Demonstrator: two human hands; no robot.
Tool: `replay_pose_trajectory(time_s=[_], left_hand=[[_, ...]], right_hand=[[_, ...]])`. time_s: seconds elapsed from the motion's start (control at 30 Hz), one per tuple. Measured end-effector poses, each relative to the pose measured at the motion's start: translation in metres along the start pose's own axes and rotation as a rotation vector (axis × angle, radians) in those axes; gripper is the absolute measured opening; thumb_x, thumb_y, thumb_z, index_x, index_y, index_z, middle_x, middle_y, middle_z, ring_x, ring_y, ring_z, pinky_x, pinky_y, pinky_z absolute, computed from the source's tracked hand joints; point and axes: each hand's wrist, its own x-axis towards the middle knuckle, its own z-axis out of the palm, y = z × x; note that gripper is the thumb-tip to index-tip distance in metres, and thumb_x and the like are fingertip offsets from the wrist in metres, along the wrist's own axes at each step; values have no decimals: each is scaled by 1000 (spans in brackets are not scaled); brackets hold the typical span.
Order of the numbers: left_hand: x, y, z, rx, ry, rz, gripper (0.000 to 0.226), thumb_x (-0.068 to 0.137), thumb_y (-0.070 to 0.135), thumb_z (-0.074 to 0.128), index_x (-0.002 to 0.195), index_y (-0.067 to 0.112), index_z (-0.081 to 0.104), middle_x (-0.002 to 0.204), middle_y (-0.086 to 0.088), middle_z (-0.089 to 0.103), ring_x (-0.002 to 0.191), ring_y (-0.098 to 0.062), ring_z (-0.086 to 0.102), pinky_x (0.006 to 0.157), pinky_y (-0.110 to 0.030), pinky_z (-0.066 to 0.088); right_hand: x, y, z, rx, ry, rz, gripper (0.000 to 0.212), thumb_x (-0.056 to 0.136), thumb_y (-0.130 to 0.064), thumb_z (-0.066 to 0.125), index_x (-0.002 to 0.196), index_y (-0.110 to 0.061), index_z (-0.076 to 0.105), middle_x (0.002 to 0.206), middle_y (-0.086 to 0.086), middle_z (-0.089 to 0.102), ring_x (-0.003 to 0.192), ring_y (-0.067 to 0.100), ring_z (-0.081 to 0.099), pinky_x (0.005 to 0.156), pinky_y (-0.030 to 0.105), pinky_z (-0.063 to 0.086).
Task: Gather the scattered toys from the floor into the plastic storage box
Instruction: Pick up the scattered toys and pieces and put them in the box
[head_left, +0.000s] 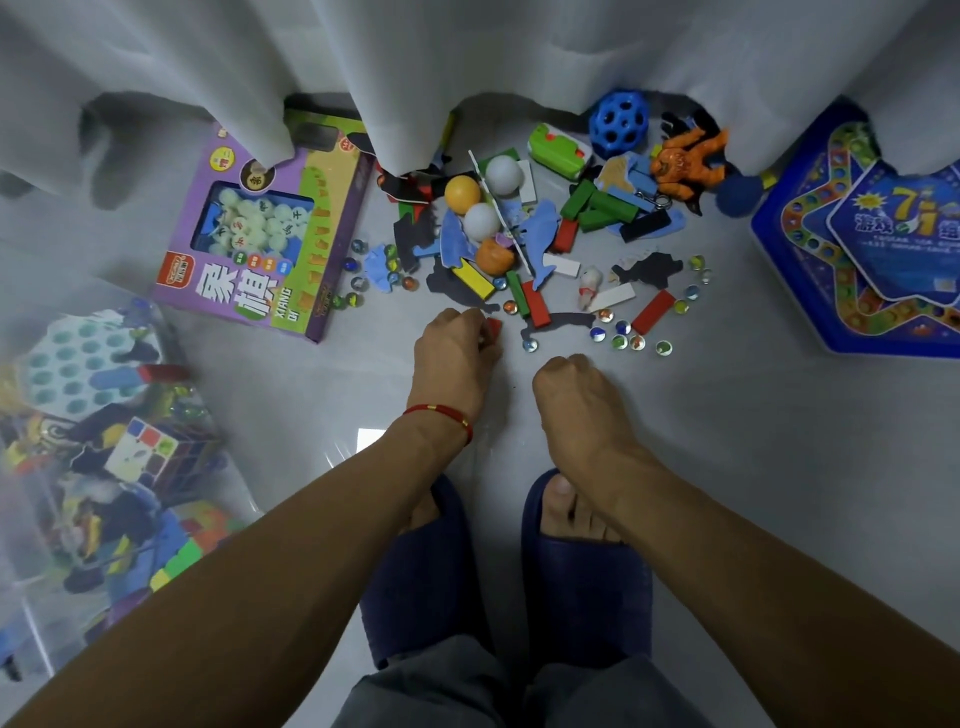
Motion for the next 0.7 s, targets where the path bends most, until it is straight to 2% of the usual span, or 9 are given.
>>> replay_pose_trajectory(time_s=[0.1,0.2,0.27,0.33,0.43,0.5,0.57,0.63,0.7], left_hand=[[-4,-5,-5,27,-24,8,23,95,25,62,103,5,67,100,-12,65,86,-22,57,78,-22,42],[-7,-6,-13,-75,-46,-113,16,90,27,68,93,11,69,90,-3,66,79,-16,57,73,-21,45],[-12,-4,-19,-363,-71,-310,11,86,23,73,83,12,71,81,-1,69,73,-14,62,69,-22,52],[-23,1,-25,-814,-159,-522,6,87,11,71,86,5,73,78,-8,73,69,-14,68,71,-26,58],[-37,1,-29,-1246,-317,-650,10,90,2,62,96,-3,69,87,-14,71,72,-16,70,68,-24,59],[-45,-1,-27,-1359,-426,-671,14,91,4,61,100,-4,68,86,-14,68,72,-14,68,64,-21,58],[-51,-2,-23,-1335,-514,-649,17,93,6,59,104,-4,67,83,-14,65,72,-15,66,68,-25,59],[-55,-1,-20,-1293,-579,-586,25,92,5,54,112,-4,65,93,-21,65,83,-25,64,88,-41,56],[-58,4,-19,-1325,-631,-549,37,84,3,47,117,-2,63,103,-28,62,85,-36,60,91,-52,47]], right_hand=[[1,6,-3,51,-17,-11,18,89,0,61,107,-2,60,106,14,58,88,22,55,70,26,43],[6,18,-7,172,-5,16,8,87,-7,60,89,-5,53,78,7,47,61,16,40,55,23,32],[4,28,-5,307,3,31,15,82,-10,63,81,-3,50,65,4,45,57,19,46,46,24,30],[-3,37,-2,645,-11,69,13,79,-10,67,78,-1,58,59,9,60,51,20,62,46,25,48],[-17,43,-6,1188,-34,109,7,83,0,64,76,-1,64,59,15,67,46,23,61,49,31,53],[-23,43,-11,1372,-66,65,13,87,5,56,76,4,63,59,17,64,47,23,56,48,29,49],[-28,41,-17,1395,-108,-1,11,89,7,54,81,9,61,59,17,64,47,22,55,47,28,49],[-31,35,-23,1354,-137,-49,6,88,6,57,85,9,62,60,18,65,47,25,57,47,28,50],[-34,28,-29,1221,-112,-57,1,83,0,64,84,1,64,60,15,68,48,26,63,49,28,53]])
